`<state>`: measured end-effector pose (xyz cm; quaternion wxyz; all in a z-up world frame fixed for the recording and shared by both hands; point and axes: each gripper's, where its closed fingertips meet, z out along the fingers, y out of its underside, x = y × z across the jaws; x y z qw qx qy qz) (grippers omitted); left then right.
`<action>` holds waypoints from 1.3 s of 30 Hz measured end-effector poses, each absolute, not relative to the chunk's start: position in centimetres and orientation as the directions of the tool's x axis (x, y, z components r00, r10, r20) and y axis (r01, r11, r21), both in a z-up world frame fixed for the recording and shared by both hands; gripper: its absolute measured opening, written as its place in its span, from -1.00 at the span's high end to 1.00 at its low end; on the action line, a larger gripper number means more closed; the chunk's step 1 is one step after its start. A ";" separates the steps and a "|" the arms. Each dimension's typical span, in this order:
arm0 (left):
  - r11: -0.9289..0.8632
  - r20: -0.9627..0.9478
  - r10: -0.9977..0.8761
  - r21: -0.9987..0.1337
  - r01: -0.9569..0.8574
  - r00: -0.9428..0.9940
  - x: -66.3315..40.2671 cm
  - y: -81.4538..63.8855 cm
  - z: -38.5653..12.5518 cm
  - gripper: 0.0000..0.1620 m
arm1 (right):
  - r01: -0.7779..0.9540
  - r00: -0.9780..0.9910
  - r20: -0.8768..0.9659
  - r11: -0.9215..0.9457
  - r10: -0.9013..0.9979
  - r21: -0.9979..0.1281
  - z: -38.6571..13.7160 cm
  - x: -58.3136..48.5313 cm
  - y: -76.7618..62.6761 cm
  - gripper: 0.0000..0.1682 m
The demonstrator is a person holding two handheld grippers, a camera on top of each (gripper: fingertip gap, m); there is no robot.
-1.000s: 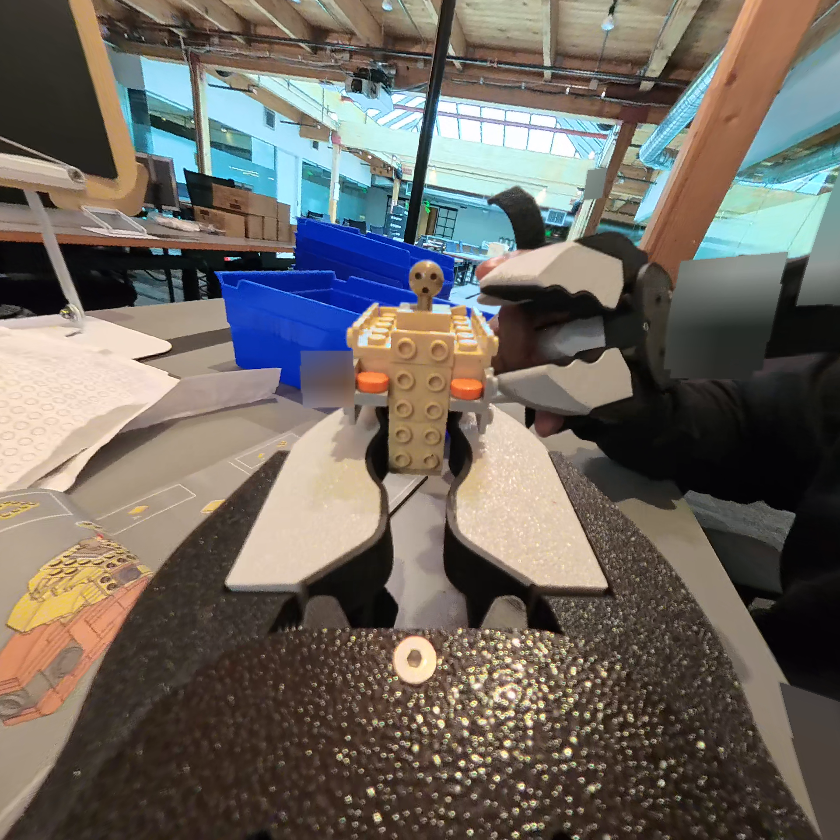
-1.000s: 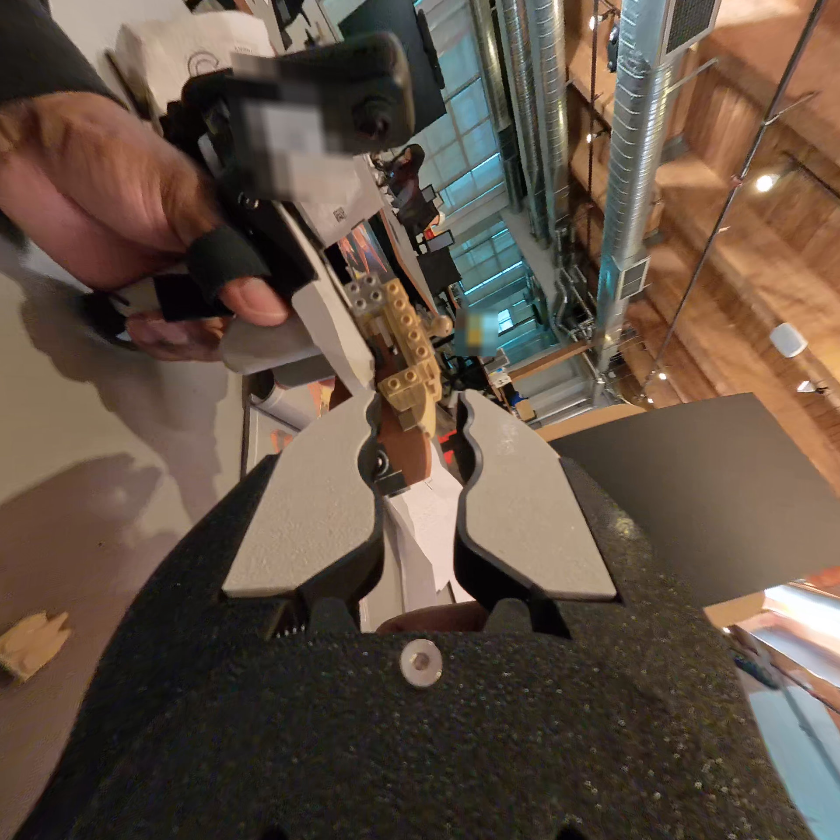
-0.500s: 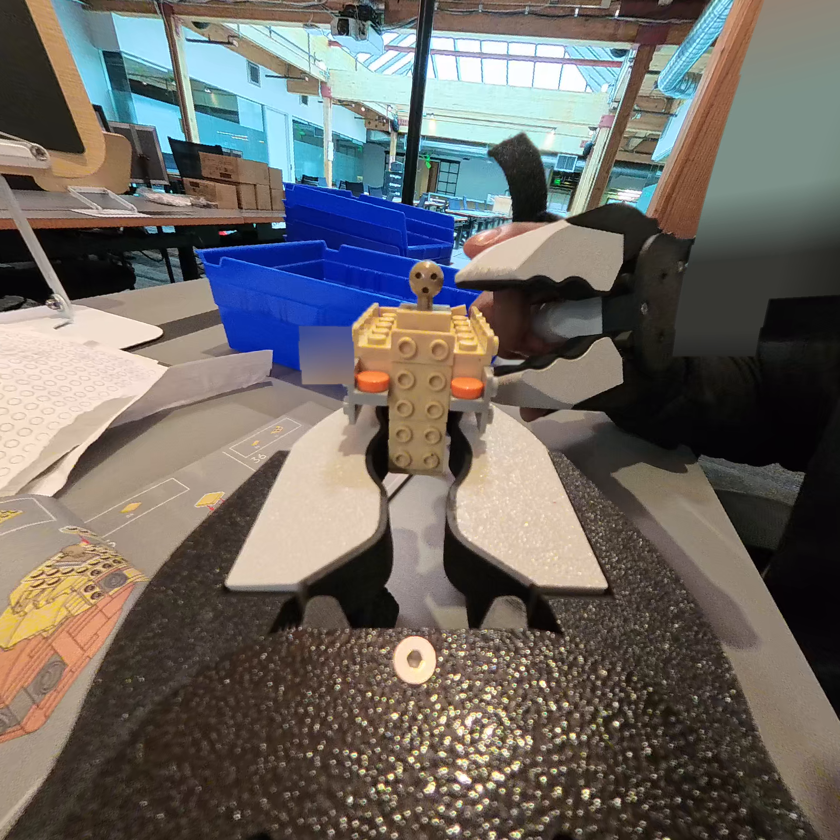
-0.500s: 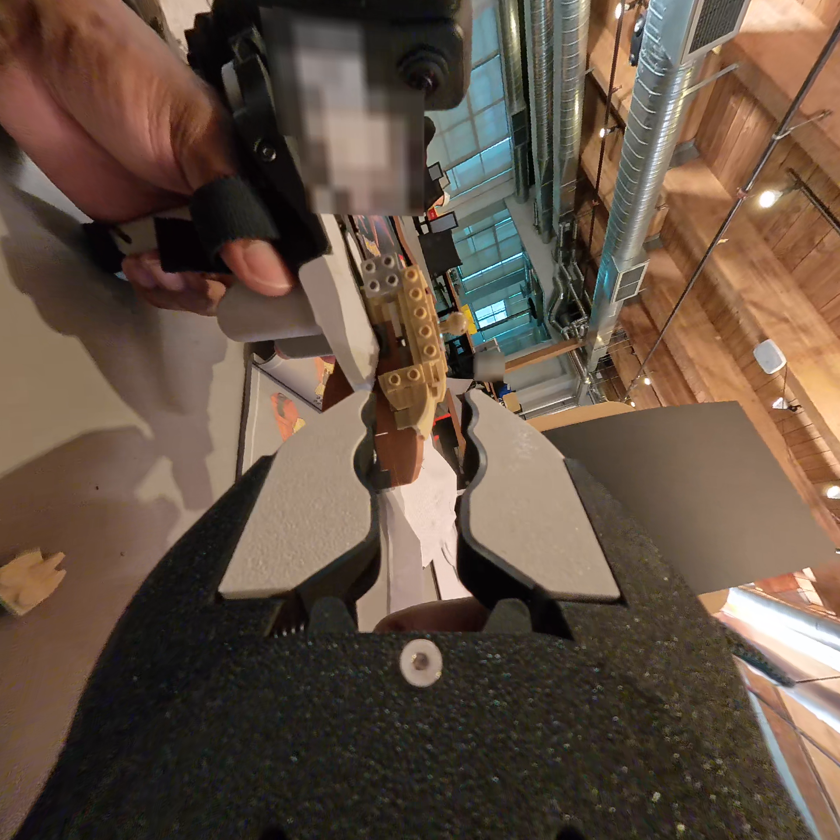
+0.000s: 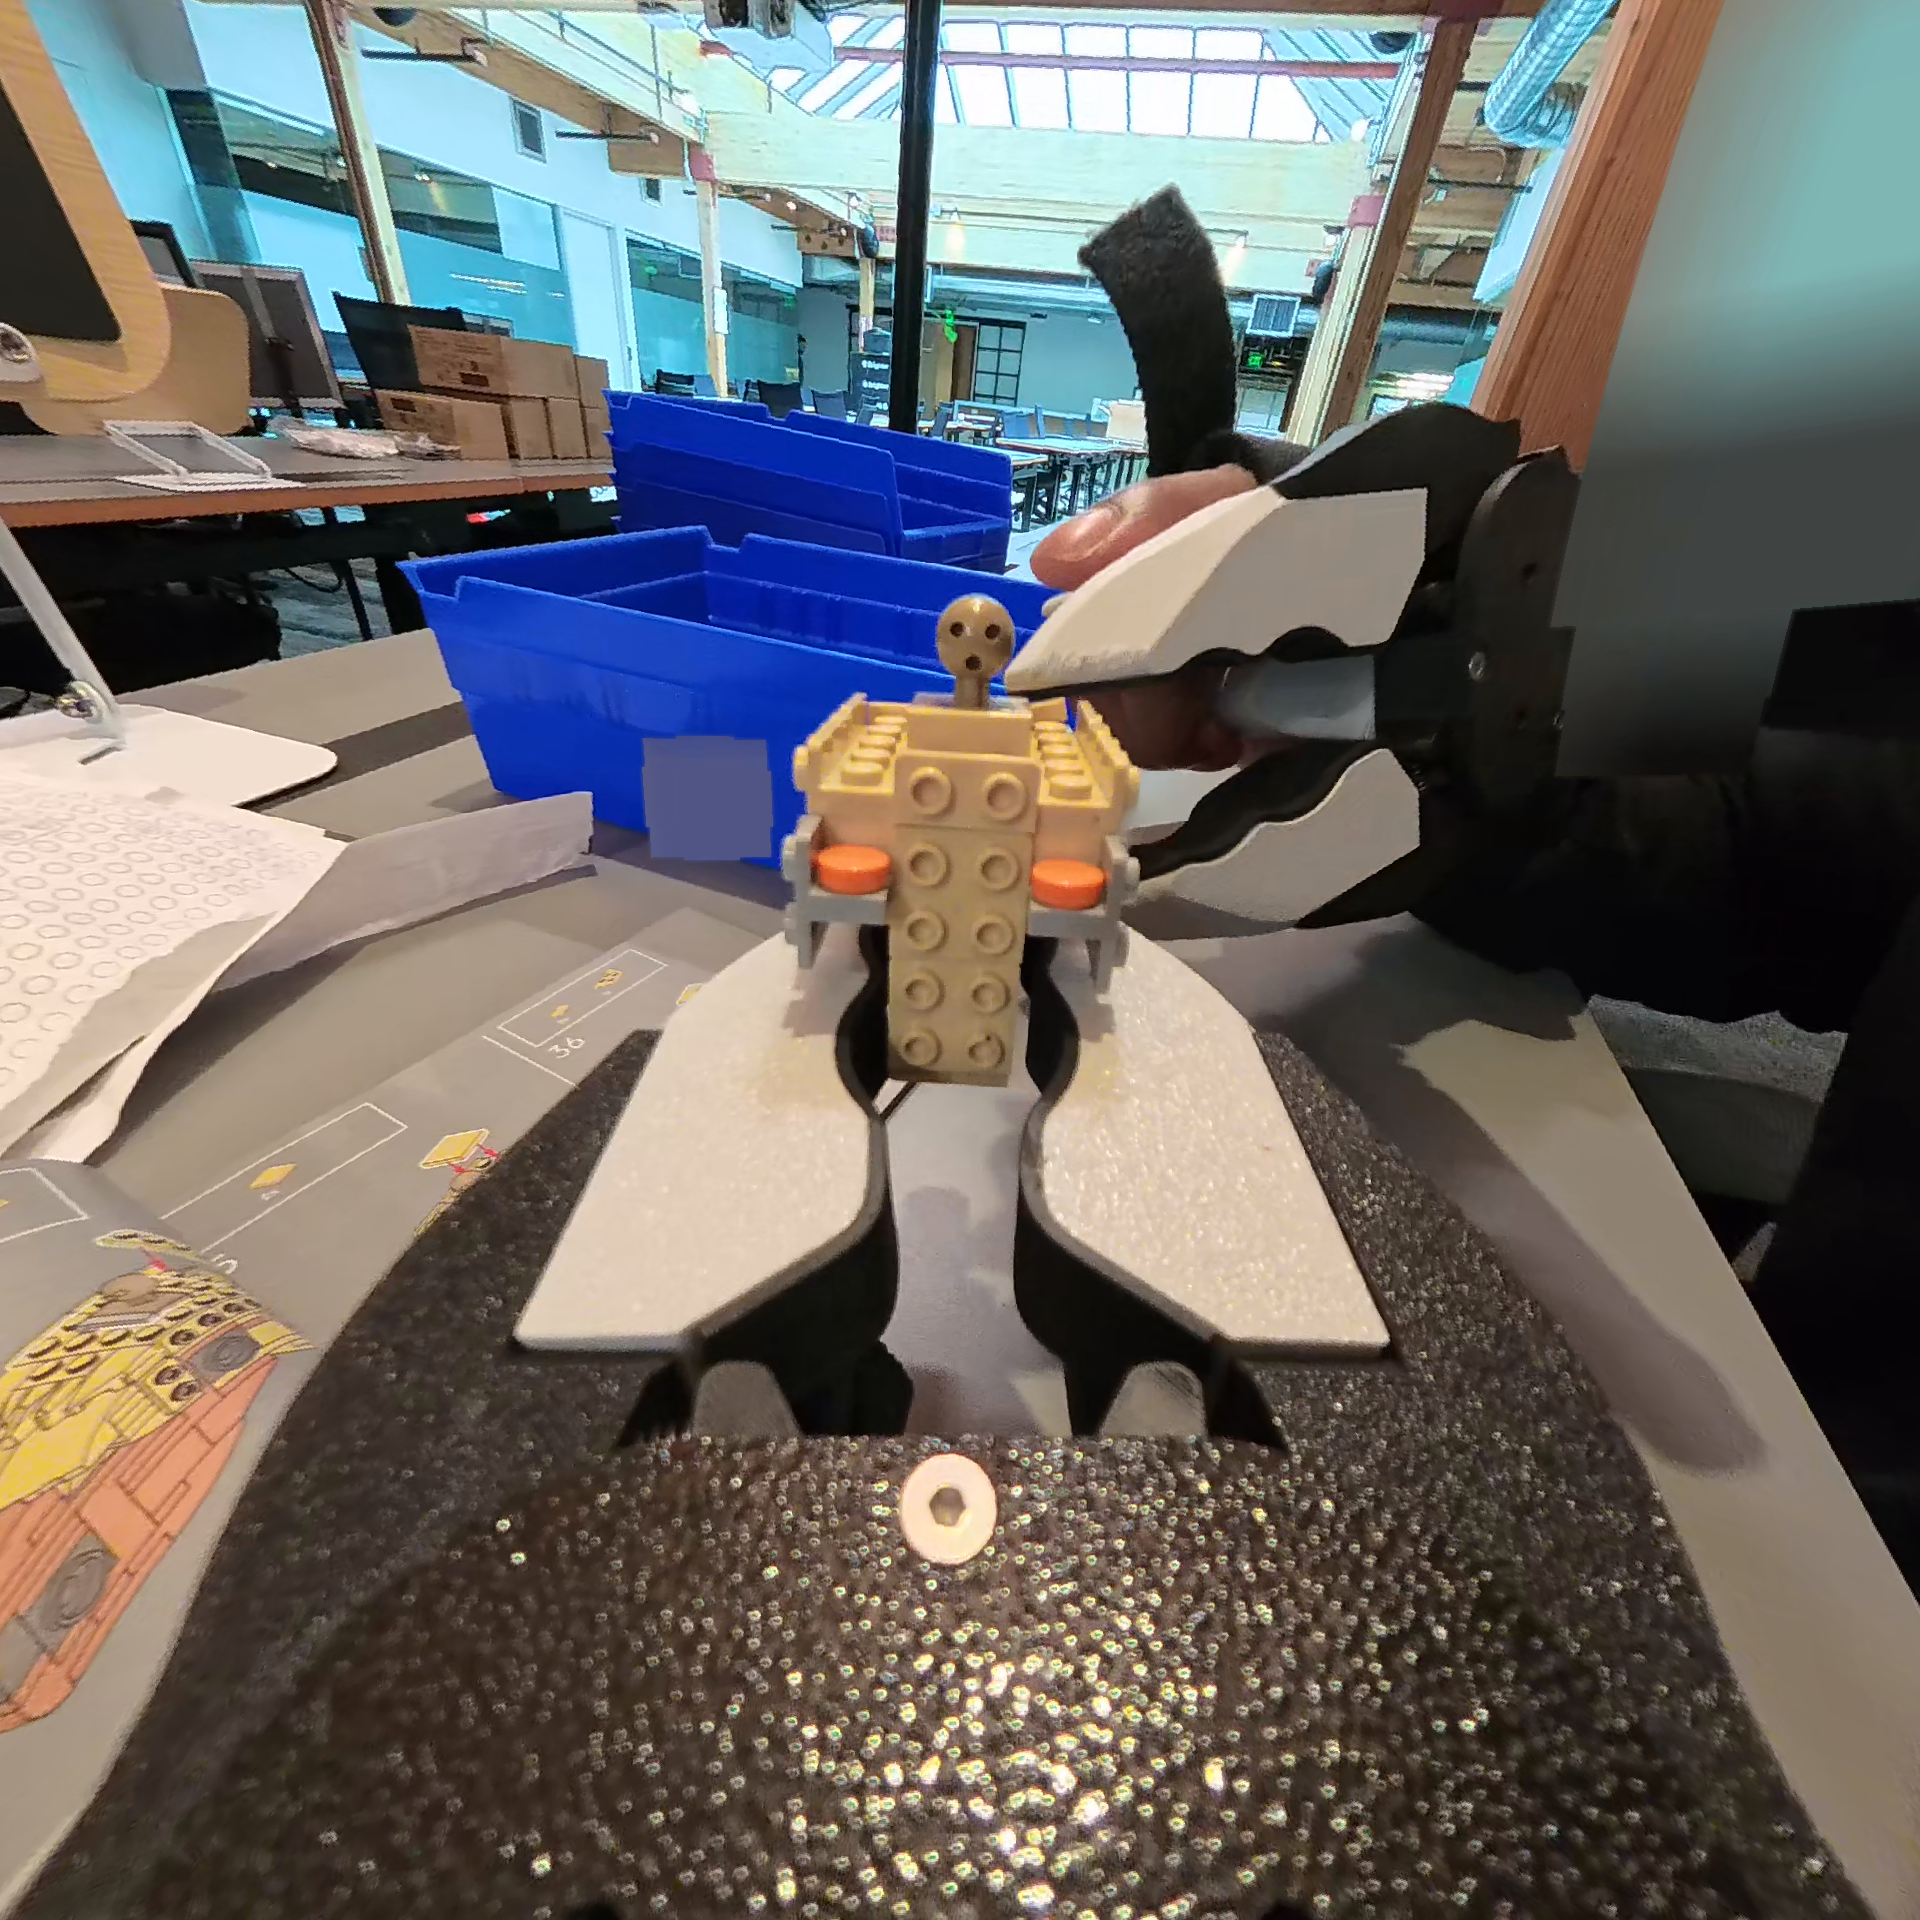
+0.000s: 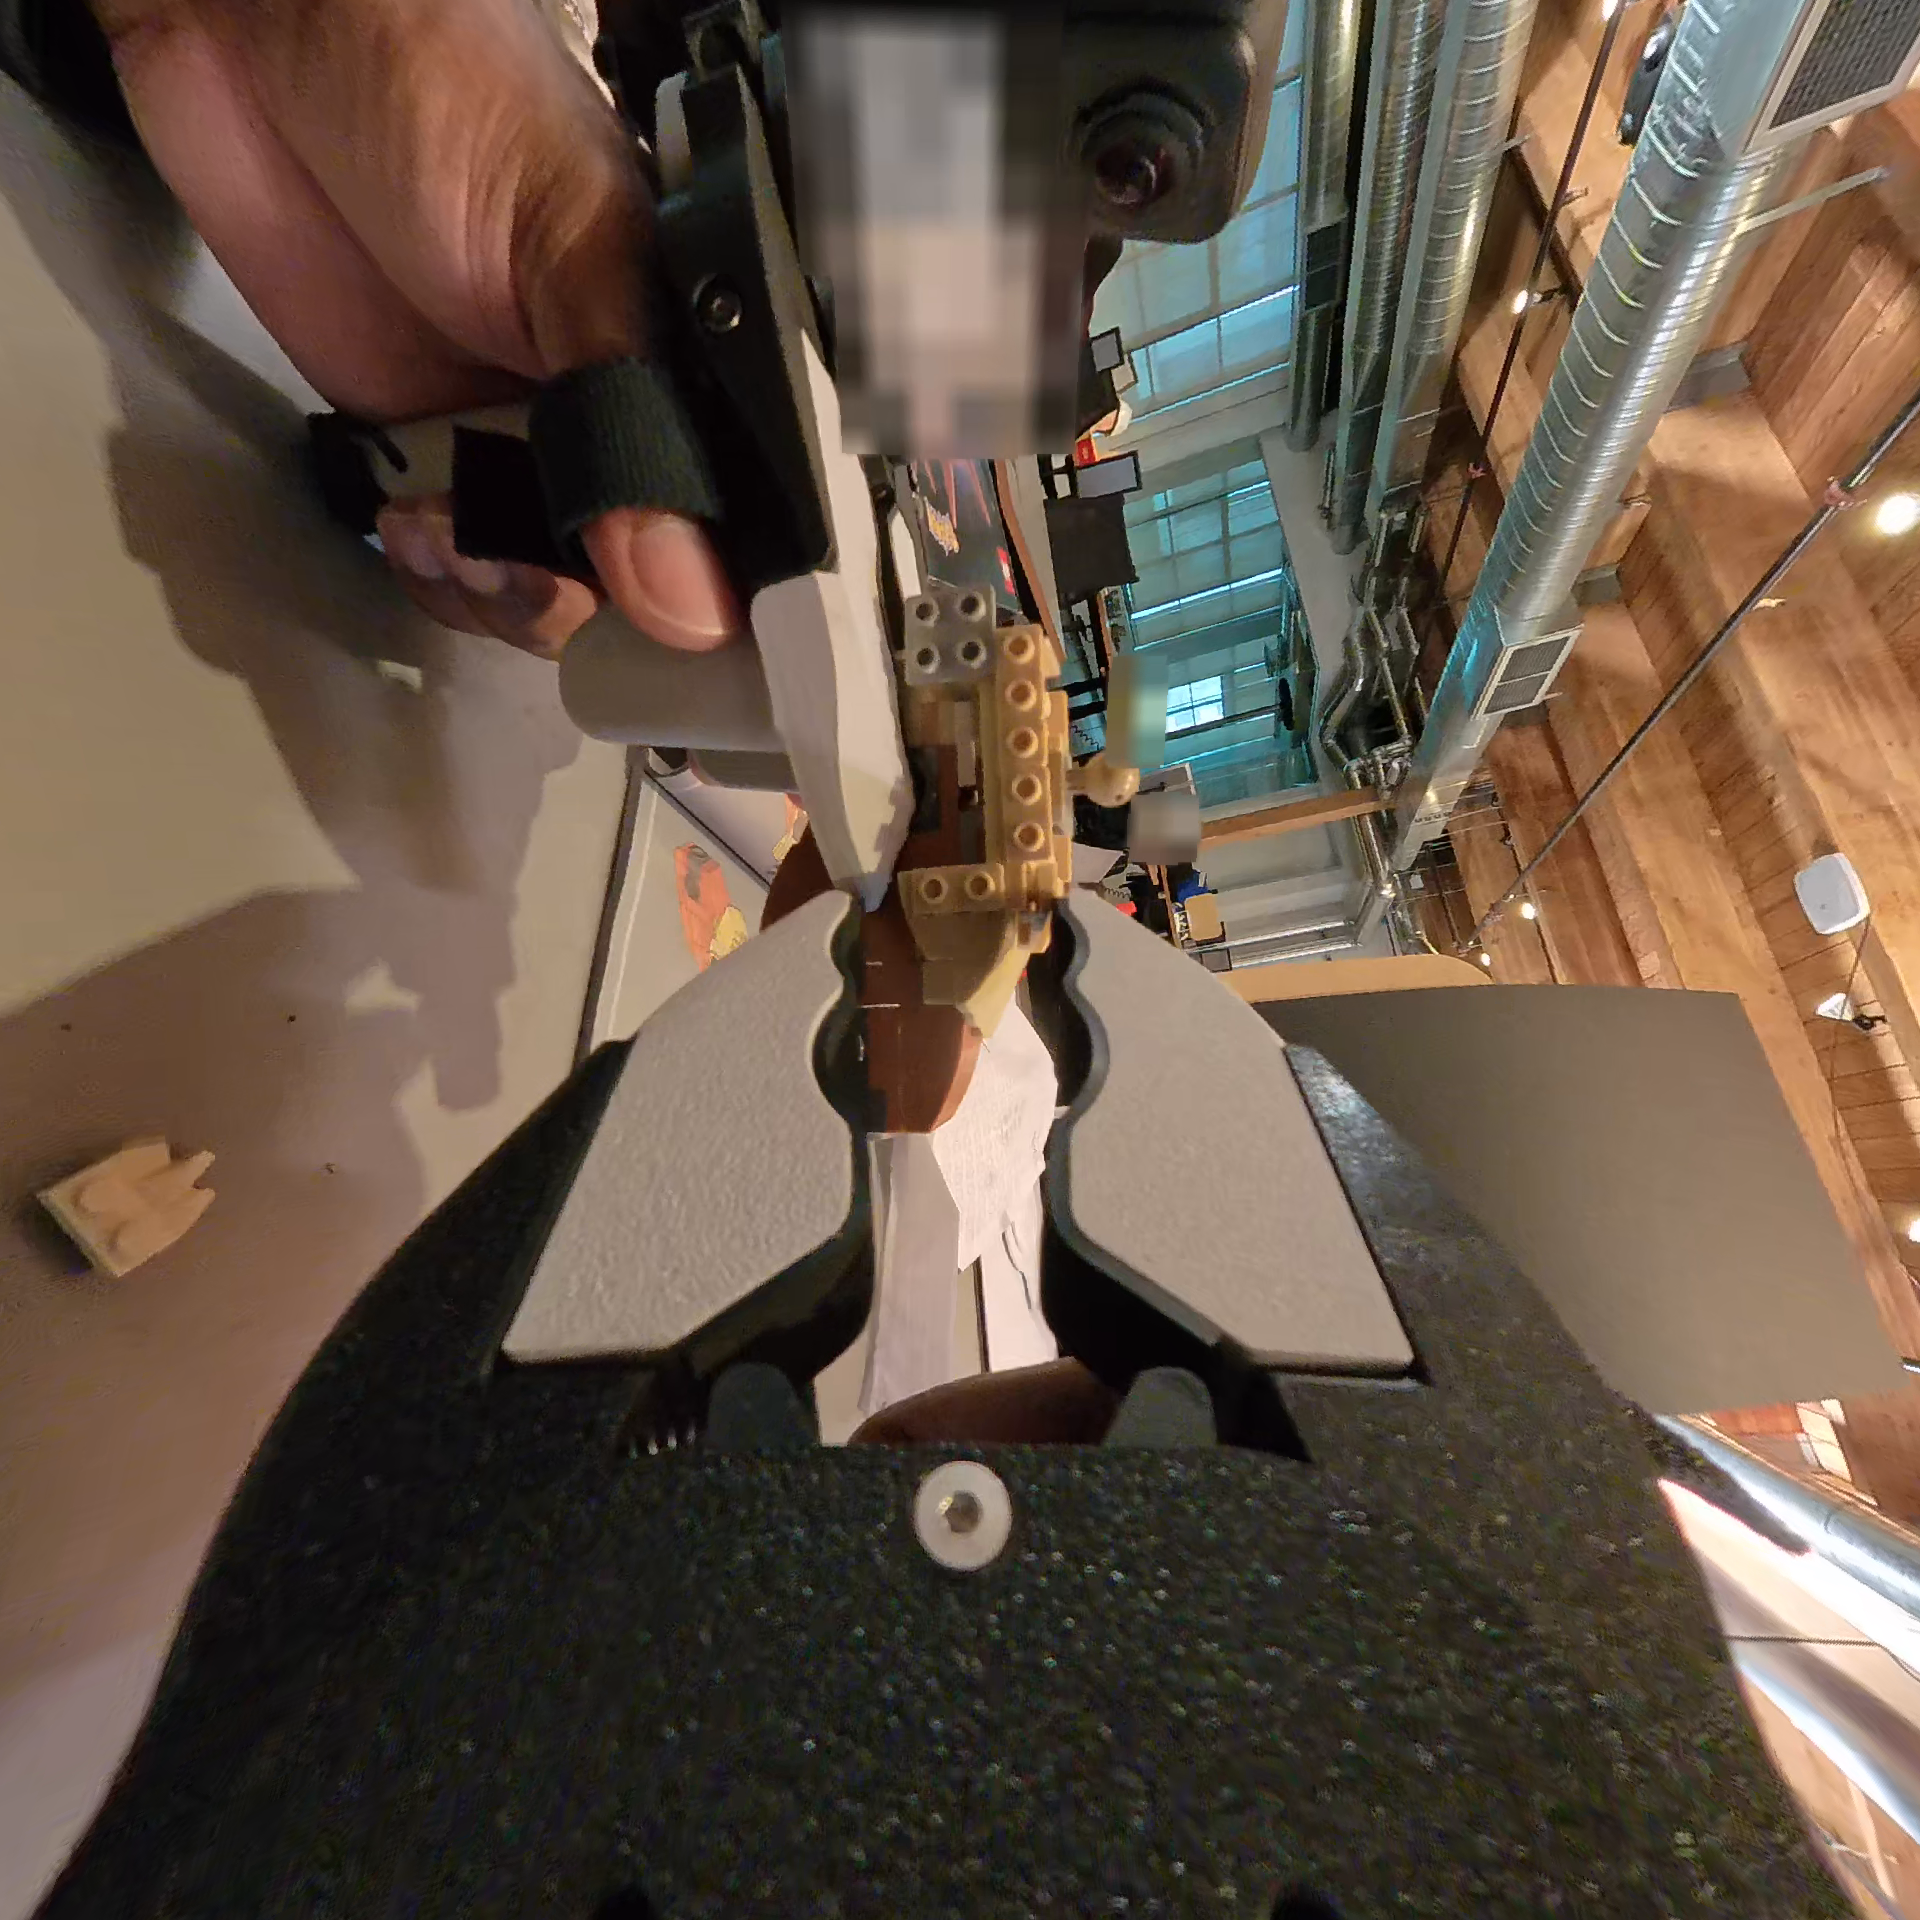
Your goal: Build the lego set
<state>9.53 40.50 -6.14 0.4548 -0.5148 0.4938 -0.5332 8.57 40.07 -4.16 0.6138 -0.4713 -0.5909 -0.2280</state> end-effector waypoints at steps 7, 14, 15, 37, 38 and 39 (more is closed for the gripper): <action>-0.098 0.100 -0.993 -0.995 -0.033 -0.061 9.5 40.4 -6.3 0.73 | 0.848 0.173 0.953 0.454 0.249 -0.272 -3.9 8.7 40.0 0.70; -0.111 0.114 -0.991 -0.993 -0.049 -0.068 9.6 40.3 -6.4 0.73 | 0.861 0.124 0.964 0.458 0.234 -0.222 -4.0 8.8 39.9 0.70; -0.113 0.117 -0.991 -0.992 -0.052 -0.069 9.6 40.3 -6.5 0.73 | 0.864 0.114 0.967 0.457 0.230 -0.210 -4.0 8.8 39.9 0.71; -0.171 0.184 -0.978 -0.977 -0.125 -0.096 9.6 39.8 -7.3 0.74 | 0.902 -0.057 0.979 0.430 0.196 -0.033 -4.6 9.1 39.5 0.72; -0.171 0.184 -0.978 -0.977 -0.128 -0.099 9.6 39.7 -7.3 0.73 | 0.902 -0.064 0.979 0.431 0.194 -0.027 -4.7 9.1 39.5 0.72; -0.172 0.185 -0.978 -0.977 -0.129 -0.101 9.6 39.7 -7.4 0.74 | 0.902 -0.063 0.978 0.430 0.199 -0.030 -4.7 9.1 39.5 0.72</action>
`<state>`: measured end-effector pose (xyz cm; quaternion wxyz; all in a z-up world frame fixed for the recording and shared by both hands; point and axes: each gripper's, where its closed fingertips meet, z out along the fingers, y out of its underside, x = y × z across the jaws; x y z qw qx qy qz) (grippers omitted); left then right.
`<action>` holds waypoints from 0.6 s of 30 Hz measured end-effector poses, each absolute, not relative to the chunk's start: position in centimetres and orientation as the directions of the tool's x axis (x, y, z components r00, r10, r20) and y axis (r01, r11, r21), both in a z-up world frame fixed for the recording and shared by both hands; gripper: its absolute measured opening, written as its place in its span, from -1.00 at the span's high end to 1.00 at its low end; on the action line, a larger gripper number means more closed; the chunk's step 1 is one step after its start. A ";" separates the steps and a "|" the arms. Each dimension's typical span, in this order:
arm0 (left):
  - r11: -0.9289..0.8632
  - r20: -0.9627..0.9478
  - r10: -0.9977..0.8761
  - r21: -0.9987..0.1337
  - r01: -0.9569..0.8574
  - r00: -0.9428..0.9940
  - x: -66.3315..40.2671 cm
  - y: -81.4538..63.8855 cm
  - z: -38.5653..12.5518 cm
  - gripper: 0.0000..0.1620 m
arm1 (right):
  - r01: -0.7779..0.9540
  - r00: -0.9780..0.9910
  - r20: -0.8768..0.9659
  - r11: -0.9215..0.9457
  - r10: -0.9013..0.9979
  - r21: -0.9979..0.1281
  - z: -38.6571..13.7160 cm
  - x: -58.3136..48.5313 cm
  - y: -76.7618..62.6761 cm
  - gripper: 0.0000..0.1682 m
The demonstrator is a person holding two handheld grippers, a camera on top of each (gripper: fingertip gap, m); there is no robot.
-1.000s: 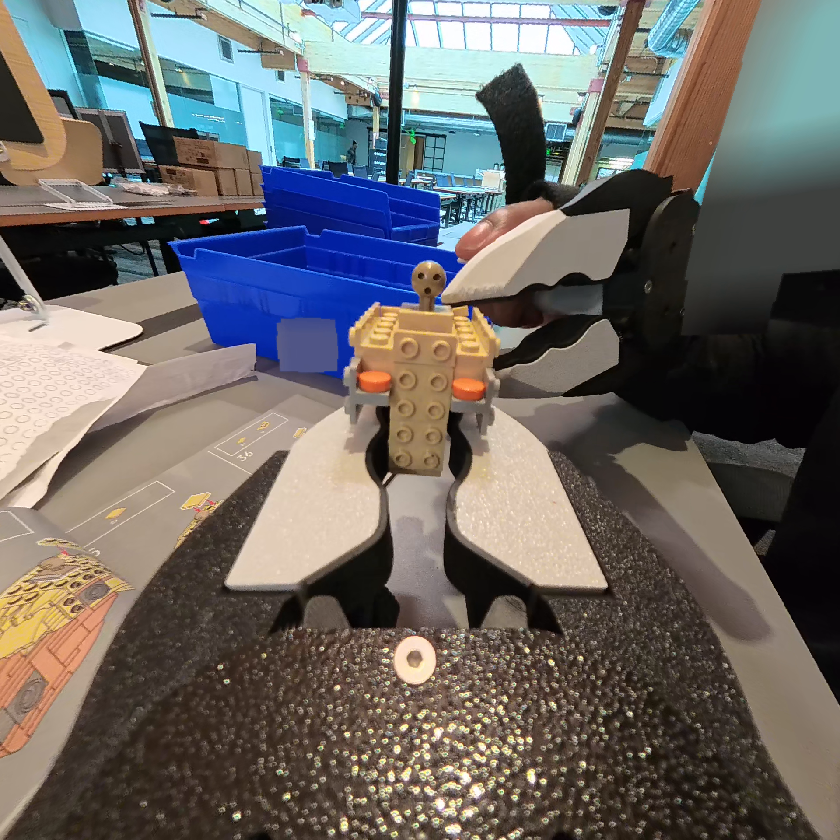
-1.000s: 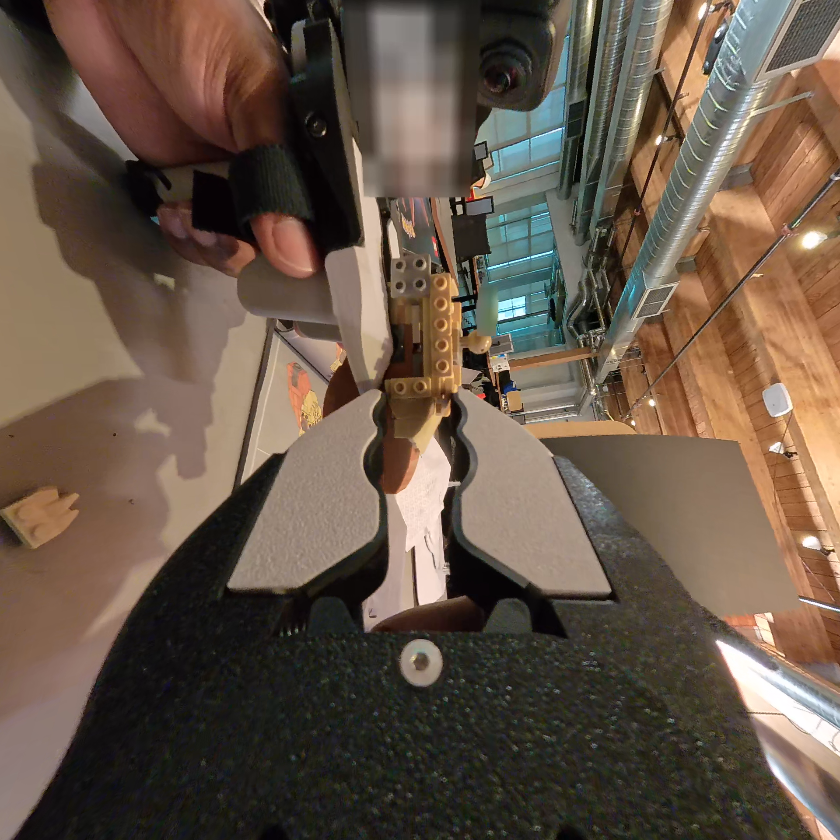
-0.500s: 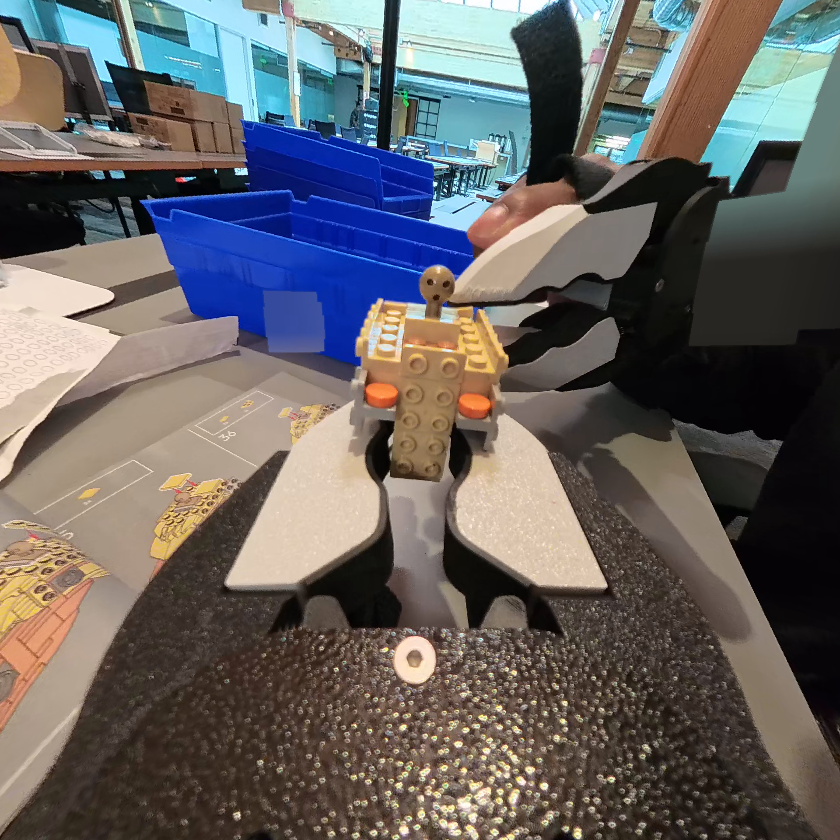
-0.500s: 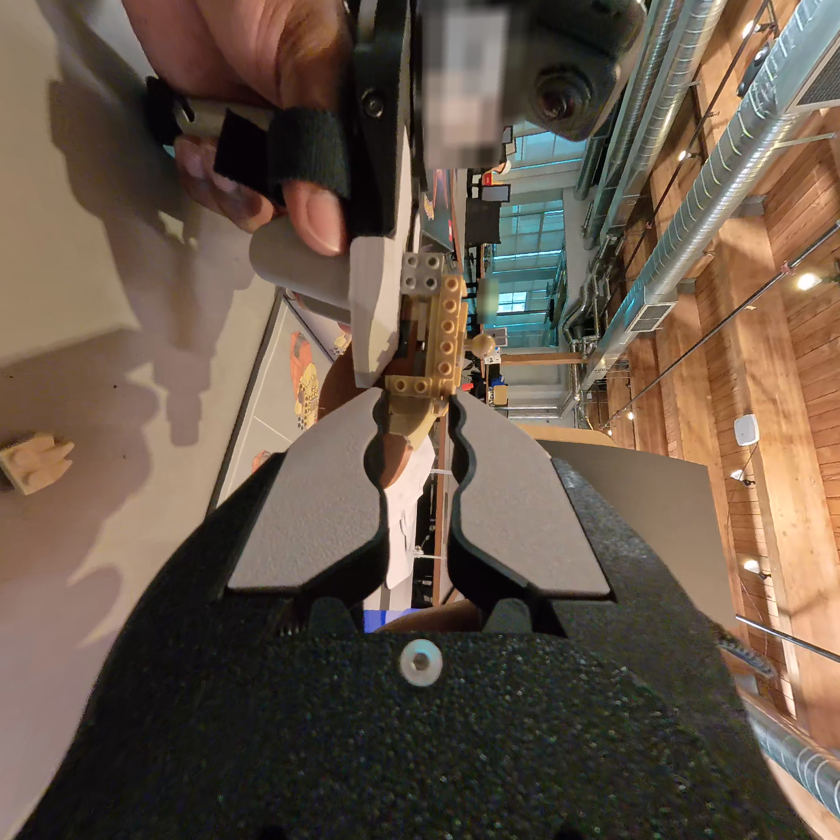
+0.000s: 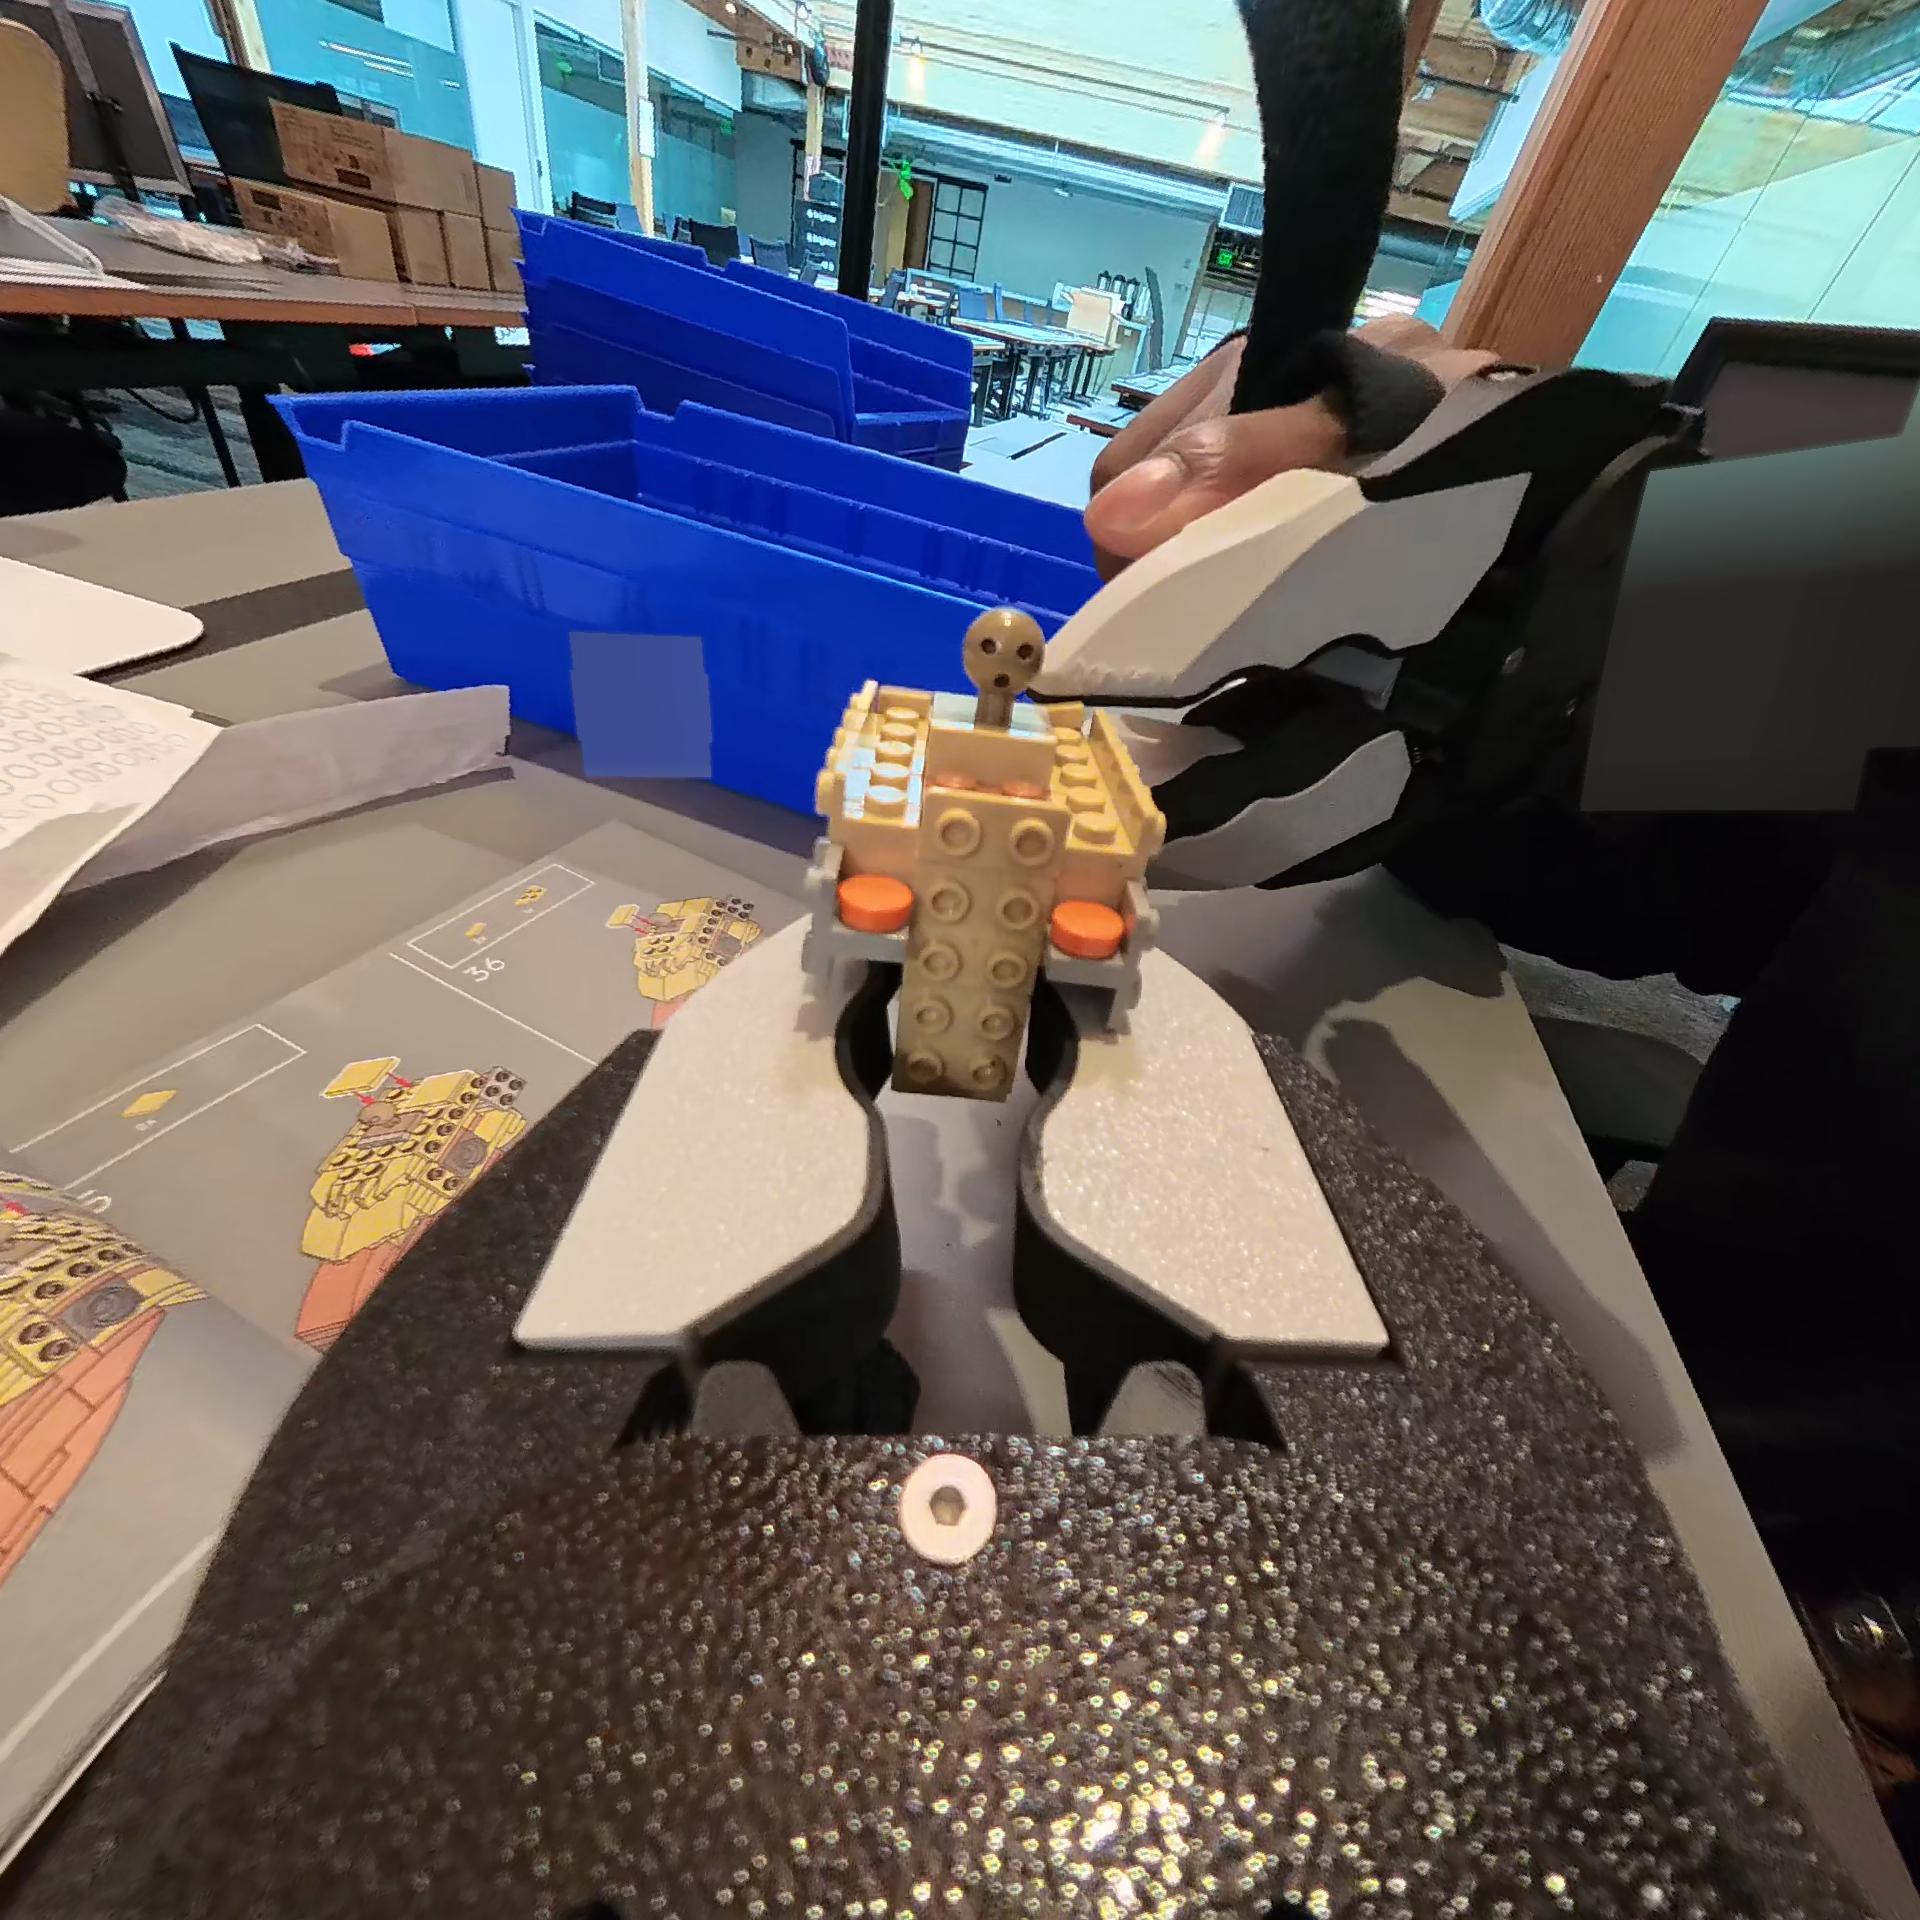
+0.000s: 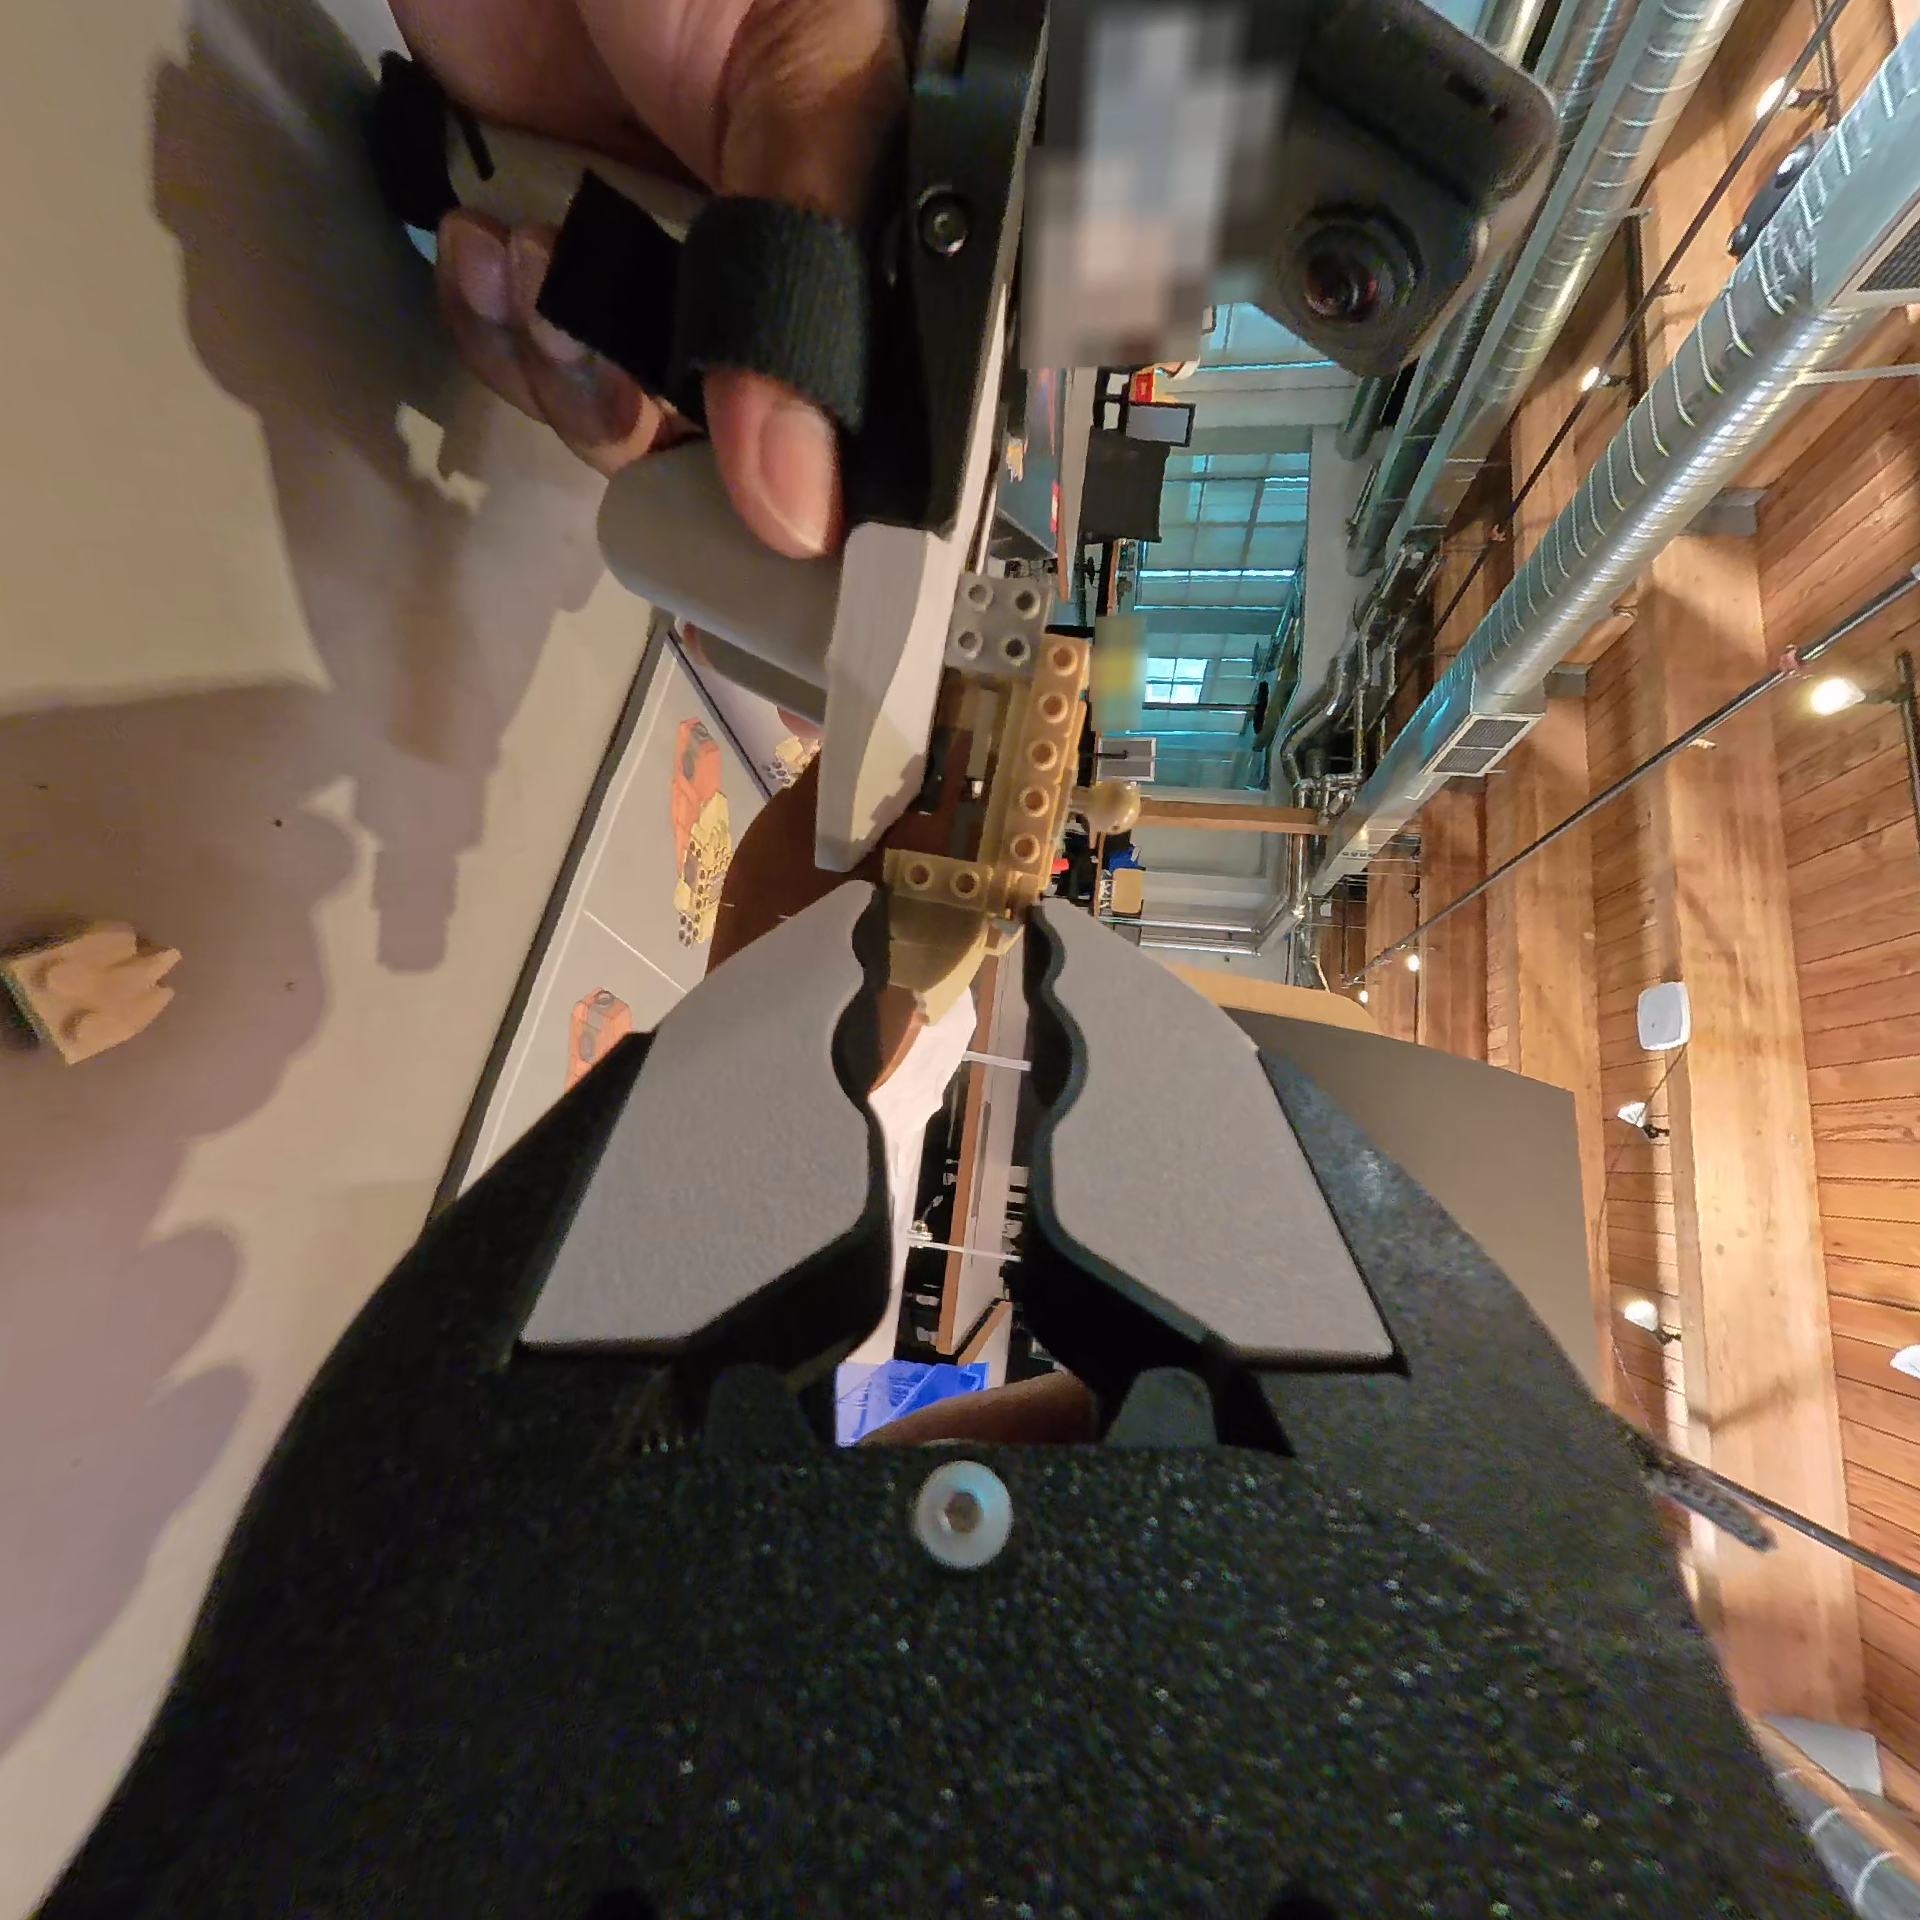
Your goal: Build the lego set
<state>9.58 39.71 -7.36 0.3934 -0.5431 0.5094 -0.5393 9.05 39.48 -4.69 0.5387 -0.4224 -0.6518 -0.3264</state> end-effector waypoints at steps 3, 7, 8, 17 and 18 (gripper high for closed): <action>-0.175 0.188 -0.976 -0.977 -0.120 -0.113 9.5 39.6 -7.2 0.73 | 0.897 -0.022 0.976 0.436 0.217 -0.077 -4.5 9.0 39.4 0.71; -0.178 0.191 -0.975 -0.978 -0.113 -0.115 9.5 39.7 -7.1 0.73 | 0.899 -0.004 0.978 0.429 0.208 -0.088 -4.4 8.9 39.4 0.70; -0.176 0.188 -0.975 -0.978 -0.109 -0.117 9.5 39.6 -7.1 0.73 | 0.897 0.003 0.978 0.431 0.206 -0.094 -4.4 8.9 39.4 0.70; -0.191 0.202 -0.969 -0.977 -0.089 -0.139 9.4 39.5 -6.8 0.73 | 0.889 0.036 0.978 0.441 0.207 -0.126 -4.2 8.7 39.2 0.70; -0.201 0.212 -0.965 -0.976 -0.084 -0.153 9.4 39.4 -6.7 0.73 | 0.884 0.042 0.976 0.447 0.213 -0.135 -4.2 8.6 39.1 0.70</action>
